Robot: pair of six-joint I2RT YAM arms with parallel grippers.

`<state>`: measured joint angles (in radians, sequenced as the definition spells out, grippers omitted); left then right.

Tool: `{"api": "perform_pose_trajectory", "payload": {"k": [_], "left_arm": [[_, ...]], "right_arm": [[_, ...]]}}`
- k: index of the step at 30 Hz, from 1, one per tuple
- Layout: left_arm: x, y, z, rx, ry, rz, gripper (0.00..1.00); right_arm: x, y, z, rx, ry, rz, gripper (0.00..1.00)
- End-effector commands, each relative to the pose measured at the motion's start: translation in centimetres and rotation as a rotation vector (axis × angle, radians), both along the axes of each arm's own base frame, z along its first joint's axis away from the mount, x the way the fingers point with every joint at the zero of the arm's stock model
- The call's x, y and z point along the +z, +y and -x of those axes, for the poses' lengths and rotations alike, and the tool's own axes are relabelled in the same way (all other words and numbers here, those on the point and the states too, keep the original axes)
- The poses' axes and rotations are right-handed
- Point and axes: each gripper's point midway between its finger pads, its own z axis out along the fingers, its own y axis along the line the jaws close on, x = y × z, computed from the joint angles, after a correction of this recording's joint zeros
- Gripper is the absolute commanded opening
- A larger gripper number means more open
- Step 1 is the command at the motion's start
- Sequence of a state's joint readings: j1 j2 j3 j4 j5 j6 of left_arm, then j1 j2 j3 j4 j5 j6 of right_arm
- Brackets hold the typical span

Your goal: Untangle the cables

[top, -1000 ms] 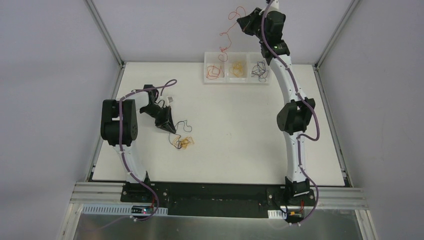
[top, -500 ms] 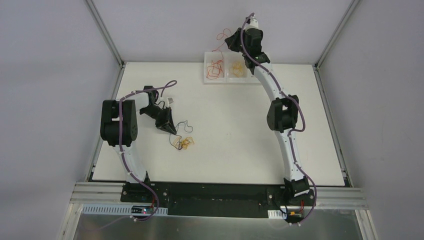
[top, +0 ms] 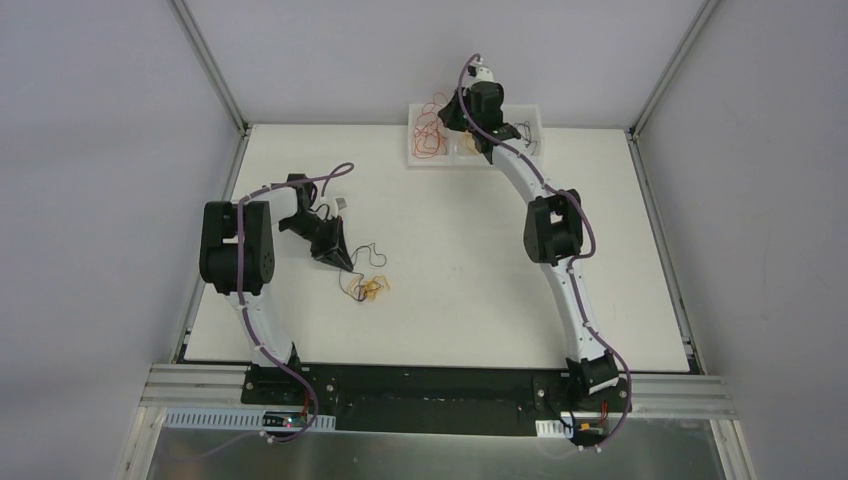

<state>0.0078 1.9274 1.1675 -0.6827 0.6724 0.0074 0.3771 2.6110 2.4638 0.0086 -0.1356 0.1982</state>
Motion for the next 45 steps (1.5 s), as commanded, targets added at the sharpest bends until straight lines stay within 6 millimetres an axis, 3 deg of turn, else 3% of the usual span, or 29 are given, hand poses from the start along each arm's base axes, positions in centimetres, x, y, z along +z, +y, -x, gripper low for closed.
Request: {"api": "perform_pose_trajectory", "payload": {"k": [1, 3, 4, 7, 10, 14, 17, 21, 22, 25, 27, 30, 33, 37, 39, 45], "left_arm": [[0.5, 0.4, 0.4, -0.001, -0.023, -0.025, 0.00], [0.5, 0.4, 0.6, -0.001, -0.020, -0.024, 0.00], [0.5, 0.4, 0.6, -0.001, -0.021, -0.024, 0.00], [0.7, 0.1, 0.7, -0.007, -0.027, -0.016, 0.00], [0.7, 0.0, 0.9, -0.009, -0.025, -0.006, 0.00], [1.4, -2.7, 1.3, -0.031, -0.003, 0.079, 0.00], [2.3, -5.0, 0.7, -0.012, 0.002, 0.167, 0.00], [2.9, -9.4, -0.6, -0.057, -0.044, 0.221, 0.00], [3.1, -11.2, -1.0, -0.088, -0.068, 0.229, 0.00], [4.1, -15.0, -4.2, -0.112, -0.135, 0.244, 0.00], [5.0, -16.2, -6.3, -0.069, -0.144, 0.272, 0.00], [5.0, -15.3, -6.8, -0.031, -0.133, 0.282, 0.00], [2.9, -12.7, -4.9, 0.040, -0.037, 0.267, 0.00], [0.4, -10.7, -1.1, 0.047, 0.032, 0.225, 0.00], [0.1, -10.6, -0.1, 0.029, 0.028, 0.207, 0.00], [0.2, -10.1, 0.0, 0.021, 0.010, 0.191, 0.00]], "right_arm": [[-2.5, 2.3, 0.9, 0.058, -0.008, 0.078, 0.00], [-3.9, 2.7, 1.2, 0.061, 0.004, 0.120, 0.00], [-4.3, 2.8, 1.4, 0.064, 0.011, 0.134, 0.05], [-3.6, 3.0, 1.9, 0.069, 0.016, 0.132, 0.36], [-1.1, 2.9, 2.4, 0.076, -0.005, 0.124, 0.48], [4.1, 2.2, 4.1, 0.103, -0.040, 0.110, 0.64], [7.8, 1.1, 7.0, 0.159, -0.031, 0.100, 0.80], [8.8, -1.3, 13.4, 0.291, 0.064, 0.174, 0.89], [8.8, -2.3, 16.3, 0.351, 0.120, 0.197, 0.90], [5.7, -5.6, 22.7, 0.443, 0.309, 0.259, 0.91], [3.5, -7.7, 27.1, 0.500, 0.442, 0.261, 0.91], [1.4, -9.0, 33.2, 0.613, 0.576, 0.221, 0.88], [-0.4, -8.4, 37.4, 0.703, 0.625, 0.218, 0.84], [-3.8, -6.5, 40.5, 0.792, 0.640, 0.331, 0.80], [-5.1, -5.6, 40.3, 0.790, 0.621, 0.352, 0.80], [-9.1, -2.5, 39.8, 0.801, 0.610, 0.435, 0.77]]}}
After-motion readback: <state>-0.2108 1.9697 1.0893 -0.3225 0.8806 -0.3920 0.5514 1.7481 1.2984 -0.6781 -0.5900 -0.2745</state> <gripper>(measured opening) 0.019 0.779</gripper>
